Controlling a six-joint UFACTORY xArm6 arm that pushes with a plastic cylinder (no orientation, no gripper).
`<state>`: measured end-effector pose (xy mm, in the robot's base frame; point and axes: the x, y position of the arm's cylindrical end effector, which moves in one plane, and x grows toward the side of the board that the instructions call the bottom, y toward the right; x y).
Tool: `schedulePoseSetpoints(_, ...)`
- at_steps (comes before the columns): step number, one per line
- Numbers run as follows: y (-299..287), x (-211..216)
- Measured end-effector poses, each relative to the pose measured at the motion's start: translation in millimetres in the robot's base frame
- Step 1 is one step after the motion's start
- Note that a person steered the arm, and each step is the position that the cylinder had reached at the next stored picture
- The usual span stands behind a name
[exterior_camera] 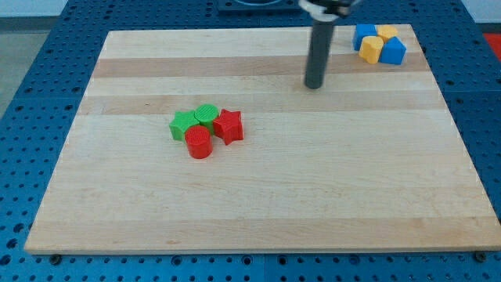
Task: Move your arm diagonally top left to the green circle
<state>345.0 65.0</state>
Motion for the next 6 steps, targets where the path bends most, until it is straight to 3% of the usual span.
schedulePoseSetpoints(2, -103.4, -0.3)
schedulePoseSetpoints(4, -114.2, -1.0)
schedulePoseSetpoints(6, -176.8, -1.0)
